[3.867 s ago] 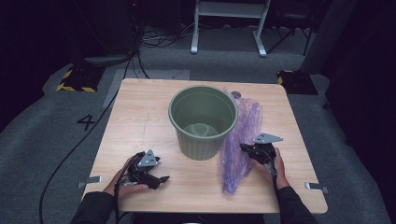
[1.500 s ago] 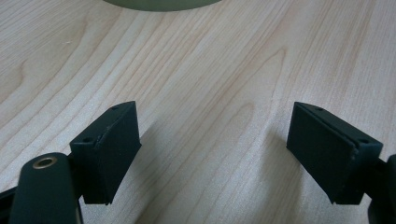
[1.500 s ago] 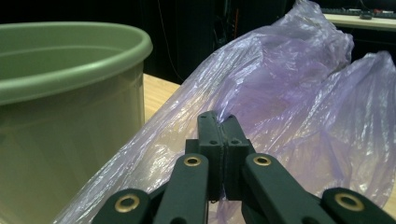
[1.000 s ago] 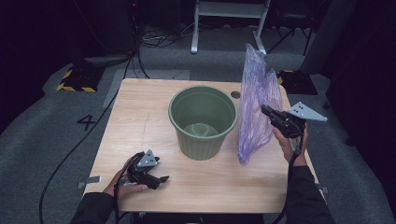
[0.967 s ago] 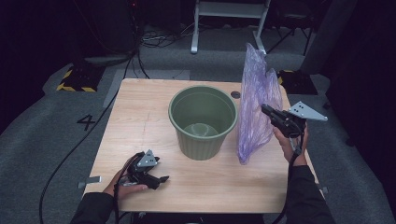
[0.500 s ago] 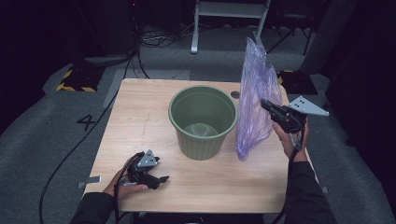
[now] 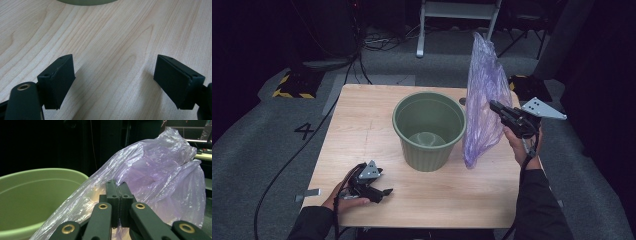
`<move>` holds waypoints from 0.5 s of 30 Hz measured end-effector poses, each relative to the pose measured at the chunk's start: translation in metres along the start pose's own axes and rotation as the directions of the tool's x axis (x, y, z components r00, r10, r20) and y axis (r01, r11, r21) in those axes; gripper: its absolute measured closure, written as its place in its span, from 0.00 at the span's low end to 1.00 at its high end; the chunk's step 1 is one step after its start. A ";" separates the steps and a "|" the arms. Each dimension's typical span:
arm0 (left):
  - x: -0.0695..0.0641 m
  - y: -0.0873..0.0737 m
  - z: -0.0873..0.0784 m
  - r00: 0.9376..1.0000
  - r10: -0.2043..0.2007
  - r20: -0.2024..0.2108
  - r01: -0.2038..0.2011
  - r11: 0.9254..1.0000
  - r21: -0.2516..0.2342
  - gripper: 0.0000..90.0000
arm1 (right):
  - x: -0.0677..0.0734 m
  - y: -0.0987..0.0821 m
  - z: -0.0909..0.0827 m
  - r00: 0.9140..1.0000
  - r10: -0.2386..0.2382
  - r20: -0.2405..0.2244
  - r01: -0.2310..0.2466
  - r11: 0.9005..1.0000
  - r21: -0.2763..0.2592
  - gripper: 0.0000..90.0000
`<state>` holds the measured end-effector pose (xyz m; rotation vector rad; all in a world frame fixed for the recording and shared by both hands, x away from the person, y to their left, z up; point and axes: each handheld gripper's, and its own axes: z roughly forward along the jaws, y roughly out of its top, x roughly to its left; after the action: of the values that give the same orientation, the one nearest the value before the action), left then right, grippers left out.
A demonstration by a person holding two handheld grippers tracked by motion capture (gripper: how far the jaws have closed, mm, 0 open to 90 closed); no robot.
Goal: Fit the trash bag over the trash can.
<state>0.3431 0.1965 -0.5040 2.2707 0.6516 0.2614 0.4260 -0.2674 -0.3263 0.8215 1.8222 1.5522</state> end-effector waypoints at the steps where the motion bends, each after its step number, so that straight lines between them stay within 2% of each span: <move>1: 0.000 0.000 0.000 1.000 0.000 -0.001 0.000 1.000 0.000 0.19 | 0.000 0.002 0.000 1.000 0.000 -0.005 0.000 1.000 -0.003 1.00; 6: 0.000 0.000 -0.003 1.000 0.021 0.007 -0.021 1.000 0.016 0.18 | 0.004 0.010 0.004 1.000 -0.004 -0.029 0.004 1.000 -0.008 1.00; 9: 0.000 0.001 -0.008 0.999 0.032 -0.021 -0.032 0.999 0.023 0.18 | 0.010 0.016 0.008 0.999 -0.017 -0.043 0.017 1.000 -0.007 1.00; 11: 0.001 0.002 -0.014 0.999 0.027 -0.047 -0.026 1.000 0.002 0.18 | 0.013 0.021 0.009 0.998 -0.028 -0.050 0.027 1.000 -0.010 1.00; 15: 0.005 0.007 -0.030 0.999 -0.010 -0.039 0.007 0.997 -0.080 0.17 | 0.019 0.028 0.011 0.997 -0.041 -0.066 0.040 0.999 -0.017 1.00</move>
<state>0.3383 0.2134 -0.4783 2.1906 0.6591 0.3229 0.4246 -0.2419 -0.3006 0.7300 1.8598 1.5828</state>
